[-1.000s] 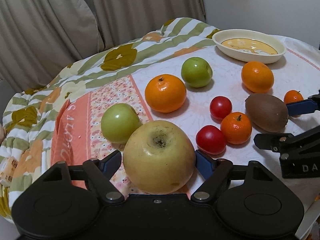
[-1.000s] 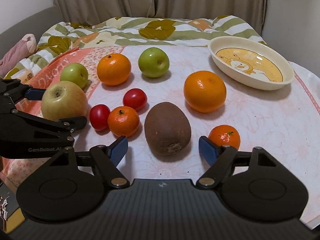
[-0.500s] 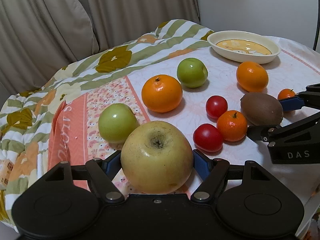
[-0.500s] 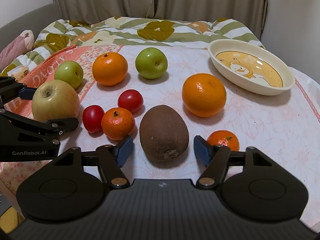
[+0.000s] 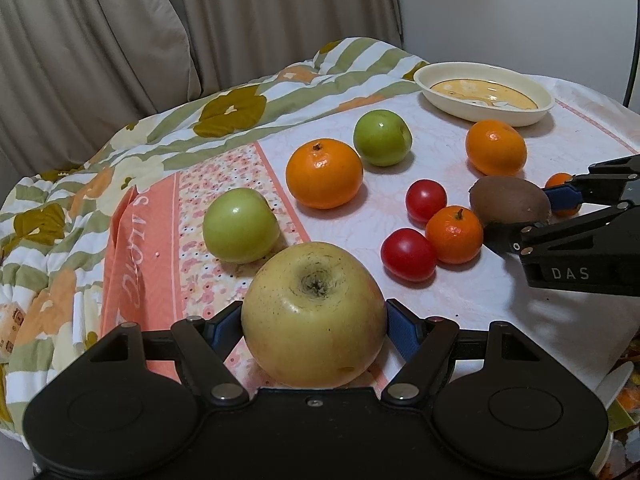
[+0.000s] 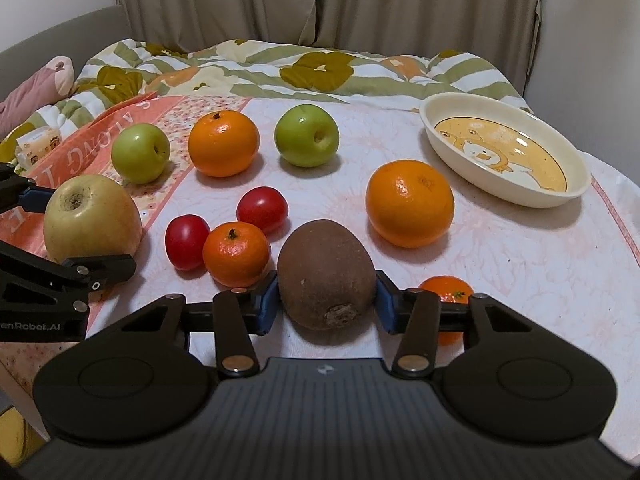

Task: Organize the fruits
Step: 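Carry the yellow apple and kiwi over the white bowl with both grippers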

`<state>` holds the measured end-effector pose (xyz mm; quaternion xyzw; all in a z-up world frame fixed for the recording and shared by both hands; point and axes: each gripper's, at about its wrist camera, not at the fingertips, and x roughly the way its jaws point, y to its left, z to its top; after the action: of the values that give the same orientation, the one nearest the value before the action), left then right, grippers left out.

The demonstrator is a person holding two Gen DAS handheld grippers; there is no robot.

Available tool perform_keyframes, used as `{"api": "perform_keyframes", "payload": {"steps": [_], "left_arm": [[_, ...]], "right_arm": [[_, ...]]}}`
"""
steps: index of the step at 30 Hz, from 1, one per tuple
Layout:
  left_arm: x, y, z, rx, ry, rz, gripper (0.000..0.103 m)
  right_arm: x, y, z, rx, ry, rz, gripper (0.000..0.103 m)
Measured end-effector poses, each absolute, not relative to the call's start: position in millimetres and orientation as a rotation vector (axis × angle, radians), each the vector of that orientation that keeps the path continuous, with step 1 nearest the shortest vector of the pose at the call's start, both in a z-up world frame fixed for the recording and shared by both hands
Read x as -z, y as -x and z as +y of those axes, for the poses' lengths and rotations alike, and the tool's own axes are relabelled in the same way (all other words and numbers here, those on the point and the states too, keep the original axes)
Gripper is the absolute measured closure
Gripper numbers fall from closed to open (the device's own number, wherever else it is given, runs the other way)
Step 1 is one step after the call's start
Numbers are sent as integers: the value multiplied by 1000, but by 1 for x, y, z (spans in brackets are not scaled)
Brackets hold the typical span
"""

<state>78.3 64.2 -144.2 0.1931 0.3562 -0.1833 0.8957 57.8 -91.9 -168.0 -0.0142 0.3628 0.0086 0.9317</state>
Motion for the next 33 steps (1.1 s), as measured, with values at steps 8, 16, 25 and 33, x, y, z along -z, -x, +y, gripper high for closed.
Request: {"api": "perform_keyframes", "payload": {"steps": [8, 16, 25, 33], "left_arm": [[128, -72, 65, 374, -378, 732, 25], [90, -62, 58, 396, -340, 704, 25], [52, -65, 19, 429, -329, 647, 25], [30, -86, -44, 411, -290, 624, 25]], "right_arm": [[152, -47, -91, -8, 9, 724, 40], [108, -31, -105, 36, -35, 687, 40], [64, -26, -151, 89, -75, 647, 40], [44, -52, -223, 66, -62, 622, 40]]}}
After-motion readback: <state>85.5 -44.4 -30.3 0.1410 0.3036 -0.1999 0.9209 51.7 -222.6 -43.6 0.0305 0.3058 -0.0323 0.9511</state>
